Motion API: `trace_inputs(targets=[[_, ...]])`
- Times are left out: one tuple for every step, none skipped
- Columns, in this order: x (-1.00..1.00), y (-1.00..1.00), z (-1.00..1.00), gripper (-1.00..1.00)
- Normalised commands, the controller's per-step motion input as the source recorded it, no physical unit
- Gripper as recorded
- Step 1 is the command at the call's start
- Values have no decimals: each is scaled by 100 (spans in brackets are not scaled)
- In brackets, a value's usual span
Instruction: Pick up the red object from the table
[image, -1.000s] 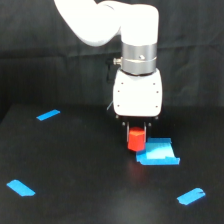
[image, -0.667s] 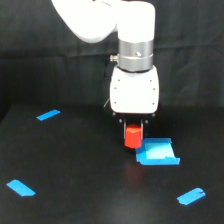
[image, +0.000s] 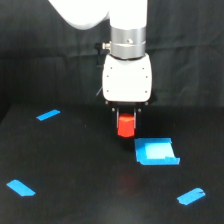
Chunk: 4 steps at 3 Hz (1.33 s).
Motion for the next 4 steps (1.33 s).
trace_inputs(targets=[[-24,11,100,-100],[-9,-1,100,-100],[4,8,100,-99],[5,8,100,-100]])
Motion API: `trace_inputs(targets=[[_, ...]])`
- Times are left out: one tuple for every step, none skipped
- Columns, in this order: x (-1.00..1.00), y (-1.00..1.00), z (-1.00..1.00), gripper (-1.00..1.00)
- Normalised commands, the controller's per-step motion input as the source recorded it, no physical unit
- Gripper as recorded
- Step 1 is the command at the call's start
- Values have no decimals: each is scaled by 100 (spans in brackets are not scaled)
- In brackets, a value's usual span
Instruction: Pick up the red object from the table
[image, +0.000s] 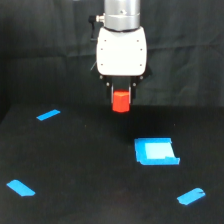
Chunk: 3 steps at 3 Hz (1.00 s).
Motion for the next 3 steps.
trace_inputs(targets=[[-3,8,81,-99],[-17,3,39,-99],[-20,-4,77,-100]])
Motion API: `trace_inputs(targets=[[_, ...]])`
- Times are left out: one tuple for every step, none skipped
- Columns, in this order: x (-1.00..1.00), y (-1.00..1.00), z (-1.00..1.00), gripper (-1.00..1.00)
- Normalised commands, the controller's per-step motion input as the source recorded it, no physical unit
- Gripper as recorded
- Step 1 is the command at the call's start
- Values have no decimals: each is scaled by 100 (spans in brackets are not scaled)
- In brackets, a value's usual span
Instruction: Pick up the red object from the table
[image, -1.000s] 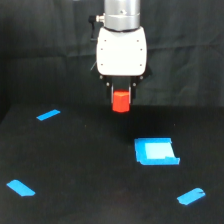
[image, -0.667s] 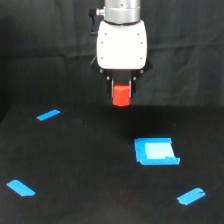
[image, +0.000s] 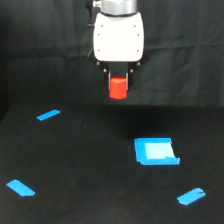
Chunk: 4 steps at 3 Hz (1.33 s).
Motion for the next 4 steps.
trace_inputs(targets=[[-20,-4,66,-99],[-16,-9,39,-100],[-11,-12,19,-100],[-9,-11,19,-99]])
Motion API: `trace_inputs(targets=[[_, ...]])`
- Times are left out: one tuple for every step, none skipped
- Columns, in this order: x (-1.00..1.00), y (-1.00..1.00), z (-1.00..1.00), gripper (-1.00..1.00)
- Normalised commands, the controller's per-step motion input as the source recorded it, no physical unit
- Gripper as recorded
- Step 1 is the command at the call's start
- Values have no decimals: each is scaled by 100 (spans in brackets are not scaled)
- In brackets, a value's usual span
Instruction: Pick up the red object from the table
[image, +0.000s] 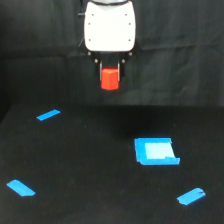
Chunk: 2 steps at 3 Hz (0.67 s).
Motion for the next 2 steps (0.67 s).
trace_inputs(targets=[[-6,-10,13,-99],[-7,-8,10,-99]])
